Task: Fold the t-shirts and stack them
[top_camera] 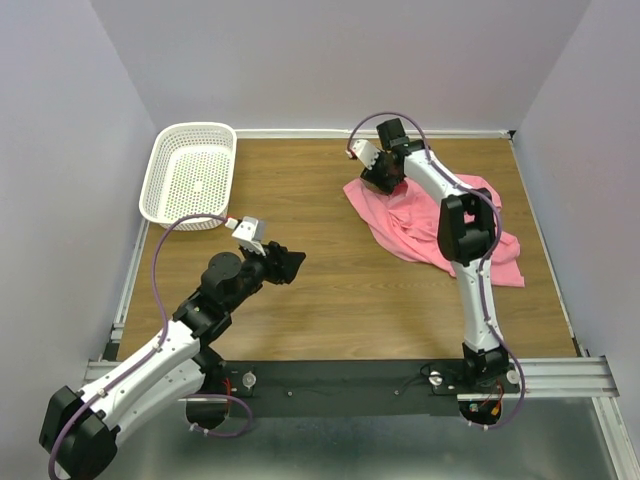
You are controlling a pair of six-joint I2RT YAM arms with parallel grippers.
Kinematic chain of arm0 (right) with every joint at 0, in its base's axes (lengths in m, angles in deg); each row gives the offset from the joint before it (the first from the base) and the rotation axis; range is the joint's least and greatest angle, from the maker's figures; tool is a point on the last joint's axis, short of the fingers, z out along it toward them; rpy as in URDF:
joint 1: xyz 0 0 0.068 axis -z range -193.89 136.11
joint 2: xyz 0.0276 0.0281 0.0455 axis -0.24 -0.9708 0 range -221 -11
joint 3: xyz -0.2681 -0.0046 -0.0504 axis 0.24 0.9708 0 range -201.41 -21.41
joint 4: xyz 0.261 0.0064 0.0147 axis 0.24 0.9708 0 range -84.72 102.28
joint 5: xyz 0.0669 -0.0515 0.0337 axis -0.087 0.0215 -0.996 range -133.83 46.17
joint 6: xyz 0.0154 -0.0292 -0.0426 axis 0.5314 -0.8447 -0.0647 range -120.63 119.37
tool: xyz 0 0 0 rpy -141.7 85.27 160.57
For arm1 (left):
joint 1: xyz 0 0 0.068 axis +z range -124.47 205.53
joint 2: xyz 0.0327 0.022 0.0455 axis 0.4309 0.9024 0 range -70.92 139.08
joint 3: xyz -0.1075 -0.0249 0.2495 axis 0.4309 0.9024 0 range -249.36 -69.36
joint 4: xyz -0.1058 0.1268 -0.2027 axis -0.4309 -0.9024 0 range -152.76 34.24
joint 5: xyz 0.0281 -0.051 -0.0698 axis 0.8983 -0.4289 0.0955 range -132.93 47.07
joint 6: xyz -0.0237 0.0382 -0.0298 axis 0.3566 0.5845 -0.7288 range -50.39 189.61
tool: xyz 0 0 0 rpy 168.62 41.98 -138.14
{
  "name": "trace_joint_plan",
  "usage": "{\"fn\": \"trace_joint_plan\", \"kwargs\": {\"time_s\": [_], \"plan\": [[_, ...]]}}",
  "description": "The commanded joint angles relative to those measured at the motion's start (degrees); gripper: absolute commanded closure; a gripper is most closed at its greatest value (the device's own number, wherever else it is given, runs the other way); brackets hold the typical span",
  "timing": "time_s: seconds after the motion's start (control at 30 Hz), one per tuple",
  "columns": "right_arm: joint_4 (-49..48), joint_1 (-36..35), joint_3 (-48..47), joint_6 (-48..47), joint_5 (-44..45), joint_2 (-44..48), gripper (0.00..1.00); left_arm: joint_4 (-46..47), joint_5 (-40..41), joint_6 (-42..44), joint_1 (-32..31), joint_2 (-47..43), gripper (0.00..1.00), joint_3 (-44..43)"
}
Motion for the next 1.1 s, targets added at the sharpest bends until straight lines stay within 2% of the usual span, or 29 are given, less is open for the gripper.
{"fn": "trace_joint_plan", "kwargs": {"time_s": [0.0, 0.03, 0.07, 0.13, 0.23, 0.4, 0.47, 0.63, 0.77, 1.07], "plan": [[0.93, 0.0, -2.27, -0.61, 4.33, -3.02, 0.54, 1.53, 0.59, 0.45, 0.12, 0.88, 0.36, 0.75], [0.93, 0.0, -2.27, -0.43, 3.81, -2.94, 0.72, 2.67, 0.32, 0.89, 0.21, 1.32, 0.36, 0.67], [0.84, 0.0, -2.27, -0.61, 3.28, -2.76, 0.81, 3.2, 0.06, 1.24, 0.21, 2.28, 0.36, 0.23], [0.58, 0.0, -0.96, -1.04, 0.22, -0.93, 0.9, 6.36, -2.39, 3.69, 0.12, 4.21, 0.36, -0.47], [-0.12, -0.09, 3.5, -2.01, -6.71, 3.89, 0.92, 12.06, -7.22, 7.47, 0.04, 7.02, 0.36, -1.96], [-0.56, 0.0, 13.18, -4.03, -19.12, 14.43, 0.92, 16.47, -11.36, 21.15, -0.58, 10.63, 0.34, -5.83], [-0.57, -0.17, 18.61, -5.79, -24.9, 18.05, 0.95, 18.58, -13.2, 25.57, -0.75, 11.86, 0.31, -7.23], [-0.74, -0.44, 27.77, -7.81, -34.49, 27.01, 0.99, 20.96, -20.75, 39.35, -2.24, 14.06, 0.3, -9.7], [-1.62, -0.88, 32.35, -7.38, -38.73, 31.86, 0.99, 21.49, -22.97, 47.28, -3.65, 15.55, 0.3, -10.76], [-2.23, -2.46, 40.61, -7.73, -45.85, 41.0, 1.0, 21.32, -29.38, 54.59, -3.92, 23.45, 0.3, -13.65]]}}
